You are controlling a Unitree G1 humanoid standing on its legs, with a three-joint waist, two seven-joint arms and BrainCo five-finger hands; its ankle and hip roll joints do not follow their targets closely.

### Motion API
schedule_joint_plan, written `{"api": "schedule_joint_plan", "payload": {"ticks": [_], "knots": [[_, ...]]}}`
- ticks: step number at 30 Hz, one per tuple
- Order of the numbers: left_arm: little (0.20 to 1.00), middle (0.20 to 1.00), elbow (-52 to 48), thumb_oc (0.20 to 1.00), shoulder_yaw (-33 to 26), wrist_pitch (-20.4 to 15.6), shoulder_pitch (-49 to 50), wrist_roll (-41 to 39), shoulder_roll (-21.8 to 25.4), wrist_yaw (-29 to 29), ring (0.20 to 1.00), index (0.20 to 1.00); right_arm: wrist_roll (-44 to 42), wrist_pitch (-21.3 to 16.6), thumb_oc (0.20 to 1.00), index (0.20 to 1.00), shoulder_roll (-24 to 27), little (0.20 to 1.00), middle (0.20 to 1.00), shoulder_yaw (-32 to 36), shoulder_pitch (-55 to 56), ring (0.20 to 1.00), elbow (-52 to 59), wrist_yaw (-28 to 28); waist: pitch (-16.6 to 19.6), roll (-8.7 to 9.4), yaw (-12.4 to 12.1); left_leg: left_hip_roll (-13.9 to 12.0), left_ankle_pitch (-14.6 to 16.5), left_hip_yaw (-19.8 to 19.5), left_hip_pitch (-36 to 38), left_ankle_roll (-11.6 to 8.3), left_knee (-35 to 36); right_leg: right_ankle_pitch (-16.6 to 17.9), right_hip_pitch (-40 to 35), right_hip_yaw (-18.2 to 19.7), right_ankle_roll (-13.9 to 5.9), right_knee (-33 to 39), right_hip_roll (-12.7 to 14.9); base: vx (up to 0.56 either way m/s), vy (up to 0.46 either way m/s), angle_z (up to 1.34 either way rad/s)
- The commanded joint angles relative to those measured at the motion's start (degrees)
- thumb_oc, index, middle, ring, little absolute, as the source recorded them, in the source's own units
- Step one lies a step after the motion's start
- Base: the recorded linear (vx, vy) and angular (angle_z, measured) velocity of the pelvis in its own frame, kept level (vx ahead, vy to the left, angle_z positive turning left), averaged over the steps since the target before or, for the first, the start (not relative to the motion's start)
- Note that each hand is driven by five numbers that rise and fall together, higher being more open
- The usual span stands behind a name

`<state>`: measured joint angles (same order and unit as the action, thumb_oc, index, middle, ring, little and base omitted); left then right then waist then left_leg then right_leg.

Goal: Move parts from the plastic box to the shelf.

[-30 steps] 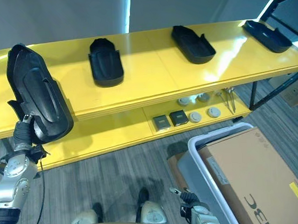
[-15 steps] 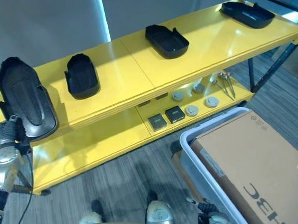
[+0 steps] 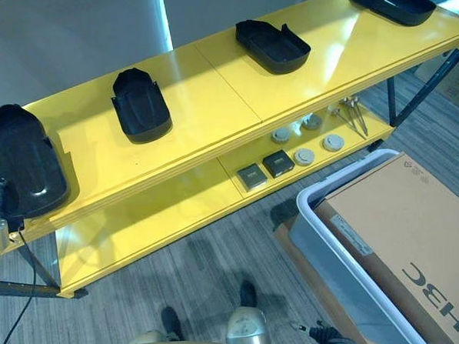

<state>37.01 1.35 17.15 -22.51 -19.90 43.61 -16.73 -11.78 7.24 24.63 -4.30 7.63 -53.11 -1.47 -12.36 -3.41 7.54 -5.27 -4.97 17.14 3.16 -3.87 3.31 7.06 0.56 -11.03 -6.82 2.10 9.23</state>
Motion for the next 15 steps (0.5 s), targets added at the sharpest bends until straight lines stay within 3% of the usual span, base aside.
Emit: {"api": "schedule_joint_plan", "payload": {"ticks": [1, 6, 10, 15], "knots": [[0.200, 0.200, 3.8, 0.200, -0.2, -0.3, -8.8, 5.7, 6.7, 0.3, 0.200, 0.200, 1.5, 0.2, 1.000, 1.000, 2.4, 1.000, 1.000, -2.2, 0.5, 1.000, 0.6, 0.7, 0.5, 0.82, 0.1, -4.5, 1.8, -0.6, -4.3, -0.88, -5.9, -5.2, 2.0, 0.8, -3.17, -6.9, 2.7, -0.01, 0.051, -0.02], [0.200, 0.200, 9.0, 0.200, 4.1, 2.9, -16.0, 9.6, 9.4, -0.6, 0.200, 0.200, 0.5, 0.5, 1.000, 1.000, 4.2, 1.000, 1.000, -4.0, -1.8, 1.000, 0.8, 1.1, -2.4, 1.33, 0.4, -4.9, 2.2, -0.8, -7.4, -0.83, -7.7, -5.9, 4.6, 1.4, -3.15, -8.5, 2.8, -0.10, 0.051, -0.02], [0.200, 0.200, 13.7, 0.200, 10.2, 5.3, -23.6, 11.6, 10.8, -2.9, 0.200, 0.200, -1.2, -1.1, 1.000, 1.000, 5.4, 1.000, 1.000, -6.7, -4.7, 1.000, -0.9, 1.1, -5.8, 2.12, 0.4, -5.3, 2.1, -1.7, -12.1, -0.68, -10.6, -6.2, 8.4, 2.2, -2.63, -11.0, 3.1, -0.14, 0.038, 0.00], [0.200, 0.200, 16.5, 0.200, 15.6, 7.4, -30.0, 14.3, 12.0, -1.6, 0.200, 0.200, -0.9, -2.5, 1.000, 1.000, 5.6, 1.000, 1.000, -8.6, -5.8, 1.000, -1.5, 1.5, -7.8, 2.45, 0.2, -5.2, 1.6, -2.6, -14.7, -0.38, -11.5, -6.4, 10.3, 2.6, -2.56, -12.6, 3.6, -0.01, 0.040, 0.07]]}}
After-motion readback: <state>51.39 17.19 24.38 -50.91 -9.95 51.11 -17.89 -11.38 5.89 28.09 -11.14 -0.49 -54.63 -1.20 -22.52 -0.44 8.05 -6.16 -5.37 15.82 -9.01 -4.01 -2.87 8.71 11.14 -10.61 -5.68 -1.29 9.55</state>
